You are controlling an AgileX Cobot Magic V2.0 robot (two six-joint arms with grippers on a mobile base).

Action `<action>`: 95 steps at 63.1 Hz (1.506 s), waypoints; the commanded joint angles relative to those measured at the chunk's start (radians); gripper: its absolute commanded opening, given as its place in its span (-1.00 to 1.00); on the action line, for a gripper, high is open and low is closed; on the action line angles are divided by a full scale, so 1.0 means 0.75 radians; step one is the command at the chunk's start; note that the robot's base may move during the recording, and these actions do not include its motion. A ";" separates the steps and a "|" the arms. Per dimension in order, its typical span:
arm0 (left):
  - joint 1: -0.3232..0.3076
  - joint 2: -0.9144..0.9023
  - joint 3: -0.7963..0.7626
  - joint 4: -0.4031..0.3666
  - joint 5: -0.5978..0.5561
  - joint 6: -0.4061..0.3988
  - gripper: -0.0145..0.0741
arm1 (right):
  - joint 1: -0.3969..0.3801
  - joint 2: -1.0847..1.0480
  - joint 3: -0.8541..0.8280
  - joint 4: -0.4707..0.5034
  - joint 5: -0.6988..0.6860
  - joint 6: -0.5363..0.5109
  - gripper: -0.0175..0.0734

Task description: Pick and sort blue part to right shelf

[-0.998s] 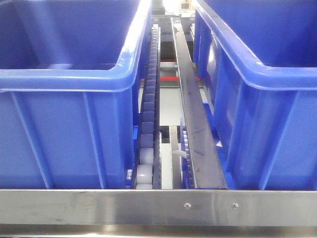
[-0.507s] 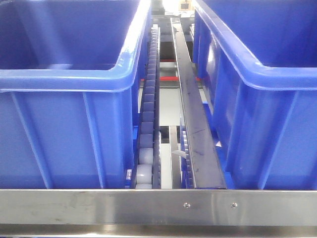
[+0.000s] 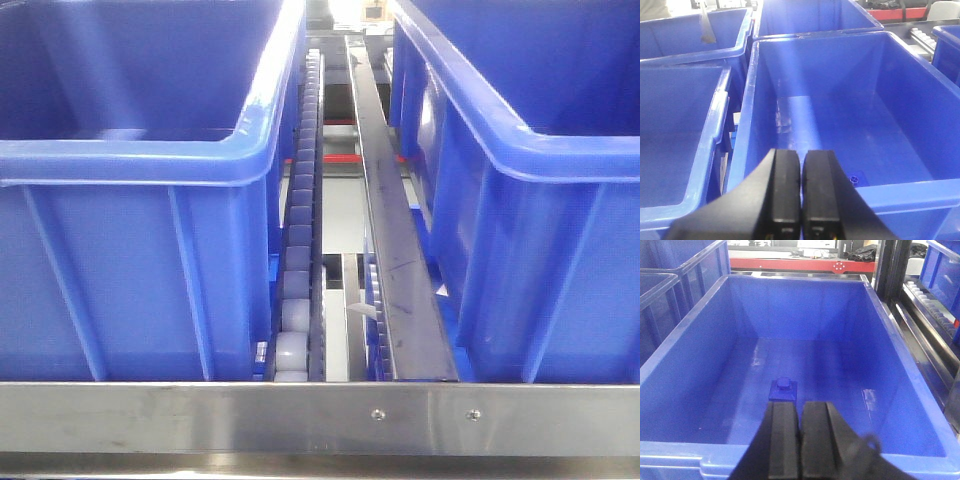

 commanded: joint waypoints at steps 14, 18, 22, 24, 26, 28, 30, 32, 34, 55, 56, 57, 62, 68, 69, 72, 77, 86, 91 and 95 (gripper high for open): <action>0.004 0.021 -0.031 0.013 -0.109 -0.002 -0.39 | -0.007 0.021 -0.032 -0.028 -0.130 -0.012 -0.55; 0.004 0.021 -0.007 0.022 -0.115 -0.002 -0.39 | -0.007 0.021 -0.032 -0.028 -0.130 -0.012 -0.55; 0.018 0.012 0.027 0.040 -0.147 -0.004 -0.39 | -0.007 0.021 -0.032 -0.028 -0.130 -0.012 -0.55; 0.037 0.007 0.050 0.017 -0.177 -0.004 -0.39 | -0.007 0.021 -0.032 -0.028 -0.130 -0.012 -0.55; 0.052 0.001 0.079 -0.012 -0.213 -0.004 -0.39 | -0.007 0.021 -0.032 -0.028 -0.130 -0.012 -0.55; 0.076 -0.002 0.114 -0.057 -0.248 -0.004 -0.39 | -0.007 0.021 -0.032 -0.028 -0.130 -0.012 -0.55; 0.105 -0.009 0.156 -0.091 -0.285 -0.004 -0.39 | -0.007 0.021 -0.032 -0.028 -0.130 -0.012 -0.55; 0.135 -0.020 0.202 -0.115 -0.326 -0.004 -0.39 | -0.007 0.021 -0.032 -0.028 -0.130 -0.012 -0.55; 0.165 -0.030 0.241 -0.125 -0.363 -0.004 -0.39 | -0.007 0.021 -0.032 -0.028 -0.130 -0.012 -0.55; 0.289 -0.074 0.740 -0.200 -0.992 -0.001 -0.39 | -0.007 0.021 -0.032 -0.028 -0.130 -0.012 -0.55; 0.289 -0.074 0.762 -0.203 -1.017 -0.001 -0.39 | -0.007 0.021 -0.032 -0.028 -0.130 -0.012 -0.55; 0.289 -0.074 0.783 -0.207 -1.038 -0.001 -0.39 | -0.007 0.021 -0.032 -0.028 -0.130 -0.012 -0.55; 0.289 -0.074 0.785 -0.218 -0.989 -0.001 -0.39 | -0.007 0.021 -0.032 -0.028 -0.130 -0.012 -0.55; 0.289 -0.074 0.790 -0.218 -1.023 -0.001 -0.39 | -0.007 0.021 -0.032 -0.028 -0.130 -0.012 -0.55; 0.289 -0.074 0.790 -0.218 -1.027 -0.001 -0.39 | -0.007 0.021 -0.032 -0.028 -0.130 -0.012 -0.55; 0.289 -0.074 0.790 -0.218 -1.031 -0.001 -0.39 | -0.007 0.021 -0.032 -0.028 -0.130 -0.012 -0.55; 0.289 -0.074 0.790 -0.218 -1.019 -0.001 -0.39 | -0.007 0.021 -0.032 -0.028 -0.130 -0.012 -0.55; 0.289 -0.074 0.790 -0.218 -1.016 -0.001 -0.39 | -0.007 0.021 -0.032 -0.028 -0.130 -0.012 -0.55; 0.289 -0.074 0.790 -0.218 -1.016 -0.001 -0.39 | -0.007 0.021 -0.032 -0.028 -0.130 -0.012 -0.55; 0.289 -0.074 0.790 -0.218 -1.016 -0.001 -0.39 | -0.007 0.021 -0.032 -0.028 -0.130 -0.012 -0.55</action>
